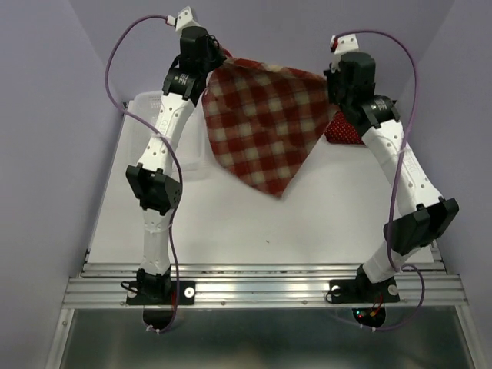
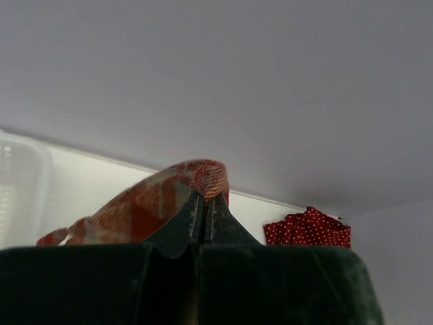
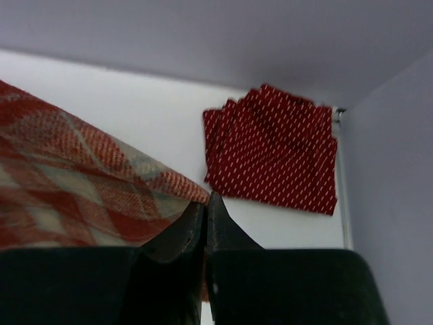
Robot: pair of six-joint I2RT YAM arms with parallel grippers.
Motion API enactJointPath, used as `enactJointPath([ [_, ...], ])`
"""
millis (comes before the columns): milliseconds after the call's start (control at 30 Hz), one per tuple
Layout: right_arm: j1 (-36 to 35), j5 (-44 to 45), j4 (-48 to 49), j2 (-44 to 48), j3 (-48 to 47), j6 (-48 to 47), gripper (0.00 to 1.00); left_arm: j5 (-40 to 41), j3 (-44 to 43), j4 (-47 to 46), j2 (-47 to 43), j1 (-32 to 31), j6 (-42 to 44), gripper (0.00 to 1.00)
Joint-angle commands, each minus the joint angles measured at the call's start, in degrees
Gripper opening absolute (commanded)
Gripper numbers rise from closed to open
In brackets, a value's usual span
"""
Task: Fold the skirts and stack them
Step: Flatten the skirt out
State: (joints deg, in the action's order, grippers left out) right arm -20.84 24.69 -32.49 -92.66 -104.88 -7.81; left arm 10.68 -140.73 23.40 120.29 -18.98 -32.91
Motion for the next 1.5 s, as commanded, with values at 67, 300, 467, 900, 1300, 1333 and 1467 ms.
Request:
enactJointPath([
  [67,4.67,-5.0,5.77,-0.5,-19.99,-15.12,0.01,-14.17,-1.09,-15.1,-7.68,5.45,-0.49,0.0],
  [300,9.41,-11.22,6.56,4.49,-4.62,-17.76,0.01,-15.07,26.15,-21.47,-20.26,3.34,1.18,0.0],
  [467,9.41,-12.12,13.33,17.57,22.45,-13.38,0.02,-16.12,50.51,-26.11,-25.36,1.24,-0.84,0.0],
  [900,9.41,-46.8,6.82,45.53,47.55,14.22,0.07,-3.46,93.67,-19.01,-48.2,-5.88,-8.4,0.0],
  [1300,9.41,-31.64,4.71,51.46,44.77,18.28,0.01,-0.15,94.16,-16.62,-59.74,-7.3,-10.78,0.0],
  [1333,9.41,-29.46,6.89,49.96,44.15,17.75,0.01,0.48,89.71,-17.59,-58.69,-7.21,-9.04,0.0],
  [1467,9.41,-21.04,11.56,32.0,32.86,11.87,0.01,2.16,64.63,-14.54,-43.07,-3.98,-3.67,0.0],
])
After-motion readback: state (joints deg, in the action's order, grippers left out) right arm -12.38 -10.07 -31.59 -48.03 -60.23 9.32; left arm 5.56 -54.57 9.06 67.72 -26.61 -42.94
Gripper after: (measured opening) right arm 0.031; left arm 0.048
